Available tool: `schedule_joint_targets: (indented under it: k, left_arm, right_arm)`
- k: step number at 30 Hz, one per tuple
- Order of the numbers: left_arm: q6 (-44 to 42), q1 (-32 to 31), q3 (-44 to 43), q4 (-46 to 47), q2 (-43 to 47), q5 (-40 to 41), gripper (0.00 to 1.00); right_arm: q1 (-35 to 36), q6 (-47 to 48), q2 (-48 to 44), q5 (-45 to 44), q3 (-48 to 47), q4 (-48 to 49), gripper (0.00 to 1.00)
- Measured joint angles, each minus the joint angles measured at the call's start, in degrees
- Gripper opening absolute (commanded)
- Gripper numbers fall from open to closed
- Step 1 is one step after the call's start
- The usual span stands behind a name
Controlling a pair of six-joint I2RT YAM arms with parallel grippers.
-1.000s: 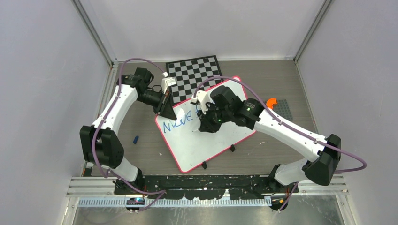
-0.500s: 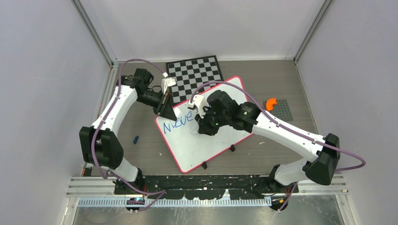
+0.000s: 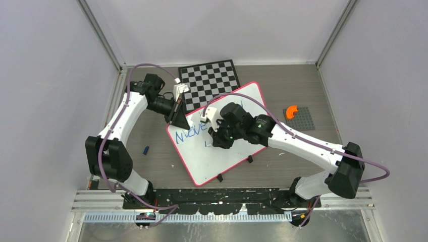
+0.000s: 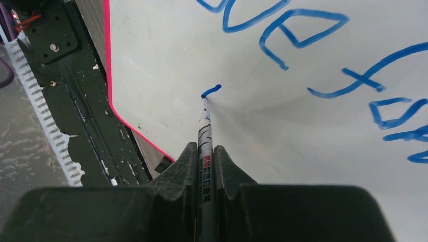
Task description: Write a sentence on the whiteboard
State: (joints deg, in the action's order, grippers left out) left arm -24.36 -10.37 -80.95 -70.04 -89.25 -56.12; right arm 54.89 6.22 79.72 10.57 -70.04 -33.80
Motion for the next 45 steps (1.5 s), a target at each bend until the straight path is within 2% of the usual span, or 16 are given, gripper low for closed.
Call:
schedule_joint_targets:
  k: [12, 45]
  left_arm:
    - [0.0, 0.0, 0.1, 0.1, 0.0, 0.0, 0.00]
    - [0.1, 0.0, 0.1, 0.1, 0.3, 0.1, 0.00]
  right_arm:
    - [0.4, 0.0, -0.8, 2.8, 4.9, -0.2, 0.00]
    - [-0.4, 1.2, -1.7, -0.5, 2.8, -2.3, 0.00]
